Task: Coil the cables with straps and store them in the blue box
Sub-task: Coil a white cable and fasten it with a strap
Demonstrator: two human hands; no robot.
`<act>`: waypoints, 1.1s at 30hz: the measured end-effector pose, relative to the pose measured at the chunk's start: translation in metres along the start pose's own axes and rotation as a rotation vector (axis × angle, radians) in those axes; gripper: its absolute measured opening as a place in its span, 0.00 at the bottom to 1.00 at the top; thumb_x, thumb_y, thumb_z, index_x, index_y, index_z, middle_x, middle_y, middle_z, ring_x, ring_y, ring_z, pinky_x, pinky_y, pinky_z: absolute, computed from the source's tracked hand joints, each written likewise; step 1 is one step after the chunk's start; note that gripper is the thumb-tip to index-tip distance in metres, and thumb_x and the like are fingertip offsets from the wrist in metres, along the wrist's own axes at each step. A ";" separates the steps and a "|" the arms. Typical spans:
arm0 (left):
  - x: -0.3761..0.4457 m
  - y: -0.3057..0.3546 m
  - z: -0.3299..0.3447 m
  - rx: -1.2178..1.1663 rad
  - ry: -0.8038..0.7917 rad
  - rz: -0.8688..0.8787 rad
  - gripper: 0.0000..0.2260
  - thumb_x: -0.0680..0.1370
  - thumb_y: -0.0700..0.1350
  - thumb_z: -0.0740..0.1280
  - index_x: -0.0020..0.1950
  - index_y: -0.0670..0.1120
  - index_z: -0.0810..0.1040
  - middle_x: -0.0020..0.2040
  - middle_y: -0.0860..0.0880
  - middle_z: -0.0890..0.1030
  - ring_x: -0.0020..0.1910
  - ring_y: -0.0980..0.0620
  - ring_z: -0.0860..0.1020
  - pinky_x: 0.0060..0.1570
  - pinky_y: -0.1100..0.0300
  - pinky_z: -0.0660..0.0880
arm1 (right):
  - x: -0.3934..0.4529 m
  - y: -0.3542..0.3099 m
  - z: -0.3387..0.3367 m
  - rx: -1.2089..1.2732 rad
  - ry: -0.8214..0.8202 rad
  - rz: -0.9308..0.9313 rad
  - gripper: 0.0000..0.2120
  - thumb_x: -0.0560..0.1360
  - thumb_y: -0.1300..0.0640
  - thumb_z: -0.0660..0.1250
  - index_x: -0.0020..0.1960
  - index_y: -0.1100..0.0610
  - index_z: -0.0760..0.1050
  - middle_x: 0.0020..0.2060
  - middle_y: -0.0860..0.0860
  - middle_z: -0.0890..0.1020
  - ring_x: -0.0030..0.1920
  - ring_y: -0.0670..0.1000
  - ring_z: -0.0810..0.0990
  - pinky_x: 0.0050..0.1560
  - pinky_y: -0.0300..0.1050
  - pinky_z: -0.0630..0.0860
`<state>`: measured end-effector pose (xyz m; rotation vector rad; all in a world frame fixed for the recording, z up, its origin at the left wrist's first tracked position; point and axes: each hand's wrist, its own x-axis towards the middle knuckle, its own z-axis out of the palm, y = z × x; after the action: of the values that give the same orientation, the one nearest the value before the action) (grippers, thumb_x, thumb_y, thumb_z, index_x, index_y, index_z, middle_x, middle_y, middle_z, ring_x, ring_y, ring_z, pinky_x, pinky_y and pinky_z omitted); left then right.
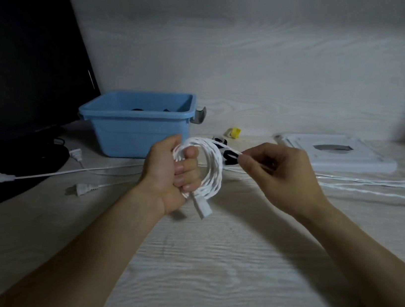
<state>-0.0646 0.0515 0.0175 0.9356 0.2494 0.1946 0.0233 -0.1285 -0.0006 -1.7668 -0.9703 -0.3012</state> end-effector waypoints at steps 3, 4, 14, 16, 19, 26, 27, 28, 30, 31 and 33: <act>0.004 0.011 -0.011 -0.279 0.104 0.119 0.22 0.82 0.51 0.51 0.29 0.48 0.66 0.19 0.54 0.58 0.16 0.56 0.55 0.16 0.66 0.54 | 0.001 0.010 -0.005 -0.077 -0.032 0.021 0.05 0.77 0.52 0.70 0.42 0.46 0.81 0.27 0.41 0.78 0.28 0.44 0.73 0.30 0.38 0.69; 0.005 0.018 -0.016 -0.358 0.142 0.164 0.22 0.82 0.50 0.51 0.29 0.48 0.66 0.20 0.54 0.58 0.16 0.57 0.56 0.17 0.66 0.55 | 0.001 0.013 -0.006 -0.090 -0.046 0.028 0.05 0.78 0.51 0.70 0.43 0.47 0.81 0.26 0.40 0.78 0.28 0.43 0.74 0.31 0.38 0.69; 0.013 0.035 -0.034 -0.606 0.390 0.338 0.18 0.79 0.51 0.53 0.32 0.45 0.69 0.24 0.52 0.61 0.20 0.54 0.59 0.27 0.65 0.57 | -0.011 0.011 0.017 -0.185 -0.433 -0.039 0.01 0.78 0.56 0.68 0.48 0.50 0.77 0.27 0.39 0.75 0.29 0.43 0.73 0.33 0.33 0.65; 0.014 0.033 -0.027 -0.588 0.375 0.366 0.14 0.79 0.47 0.54 0.34 0.46 0.65 0.26 0.51 0.61 0.22 0.53 0.59 0.29 0.61 0.59 | -0.015 0.009 0.020 -0.182 -0.536 -0.100 0.02 0.78 0.54 0.68 0.50 0.50 0.78 0.27 0.41 0.75 0.29 0.44 0.73 0.33 0.33 0.66; 0.020 0.029 -0.019 -0.547 0.343 0.404 0.18 0.82 0.41 0.55 0.32 0.47 0.61 0.24 0.51 0.63 0.21 0.53 0.61 0.26 0.63 0.63 | -0.020 0.003 0.026 -0.184 -0.616 -0.156 0.05 0.78 0.49 0.69 0.52 0.49 0.79 0.29 0.41 0.76 0.30 0.42 0.74 0.35 0.36 0.70; 0.018 -0.003 -0.008 0.564 0.290 0.535 0.07 0.84 0.42 0.59 0.47 0.43 0.73 0.34 0.51 0.78 0.30 0.57 0.78 0.37 0.59 0.77 | -0.020 -0.003 0.025 -0.110 -0.581 -0.238 0.12 0.76 0.64 0.67 0.56 0.54 0.82 0.44 0.39 0.81 0.43 0.37 0.79 0.46 0.32 0.73; 0.015 -0.007 -0.008 0.690 0.220 0.533 0.06 0.84 0.42 0.58 0.50 0.44 0.73 0.37 0.50 0.78 0.32 0.56 0.79 0.40 0.57 0.77 | -0.019 -0.003 0.024 -0.103 -0.541 -0.254 0.11 0.77 0.64 0.67 0.56 0.55 0.83 0.42 0.39 0.79 0.41 0.38 0.78 0.44 0.30 0.71; 0.013 -0.011 -0.009 0.798 0.152 0.532 0.05 0.84 0.42 0.58 0.51 0.45 0.72 0.38 0.49 0.78 0.35 0.54 0.79 0.43 0.54 0.77 | -0.017 -0.003 0.023 -0.099 -0.494 -0.266 0.09 0.78 0.62 0.68 0.55 0.55 0.83 0.40 0.42 0.79 0.39 0.40 0.77 0.43 0.31 0.69; 0.008 -0.016 -0.008 0.972 0.021 0.515 0.05 0.83 0.42 0.59 0.54 0.43 0.73 0.40 0.49 0.79 0.37 0.53 0.78 0.44 0.49 0.77 | -0.013 -0.004 0.020 -0.099 -0.370 -0.294 0.07 0.79 0.60 0.68 0.54 0.54 0.83 0.40 0.46 0.78 0.38 0.43 0.76 0.42 0.32 0.69; 0.006 -0.017 -0.007 1.006 -0.043 0.486 0.06 0.83 0.42 0.60 0.56 0.42 0.74 0.40 0.50 0.79 0.37 0.55 0.78 0.41 0.51 0.77 | -0.011 -0.005 0.019 -0.096 -0.304 -0.310 0.07 0.79 0.59 0.68 0.53 0.54 0.83 0.40 0.48 0.78 0.38 0.44 0.75 0.41 0.32 0.68; 0.002 -0.017 -0.005 0.964 -0.140 0.405 0.07 0.83 0.41 0.60 0.55 0.39 0.75 0.36 0.50 0.79 0.33 0.54 0.77 0.34 0.56 0.73 | -0.008 -0.006 0.015 -0.087 -0.199 -0.343 0.06 0.78 0.60 0.69 0.52 0.55 0.84 0.40 0.50 0.76 0.39 0.45 0.75 0.42 0.31 0.67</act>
<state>-0.0634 0.0462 0.0008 1.9508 0.0024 0.3937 0.0099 -0.1184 -0.0075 -1.7273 -1.4268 -0.3943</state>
